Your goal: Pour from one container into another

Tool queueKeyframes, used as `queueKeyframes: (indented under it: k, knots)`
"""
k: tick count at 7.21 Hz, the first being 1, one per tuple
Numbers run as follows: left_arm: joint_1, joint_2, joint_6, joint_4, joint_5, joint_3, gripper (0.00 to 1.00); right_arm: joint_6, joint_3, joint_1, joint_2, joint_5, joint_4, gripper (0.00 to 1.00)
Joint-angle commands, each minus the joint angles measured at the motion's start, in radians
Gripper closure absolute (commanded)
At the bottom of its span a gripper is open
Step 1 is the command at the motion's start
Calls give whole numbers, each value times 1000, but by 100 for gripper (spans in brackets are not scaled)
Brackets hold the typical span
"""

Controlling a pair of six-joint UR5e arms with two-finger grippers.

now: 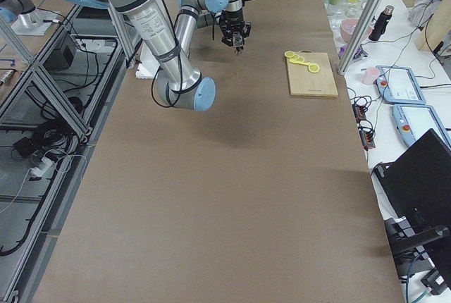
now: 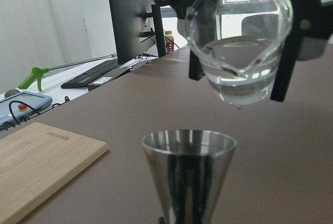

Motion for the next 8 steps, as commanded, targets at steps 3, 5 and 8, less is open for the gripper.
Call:
queueKeyframes:
  k: [3,5,8]
  knots:
    - [0,0,0,0,0,-1,100,-5,-13,-6,25,-10,-45,100]
    - [0,0,0,0,-2,-1,100,-5,-52,-7,50,-10,-45,100]
    - [0,0,0,0,-2,-1,100,-11,-92,-7,82,-22,-59,100]
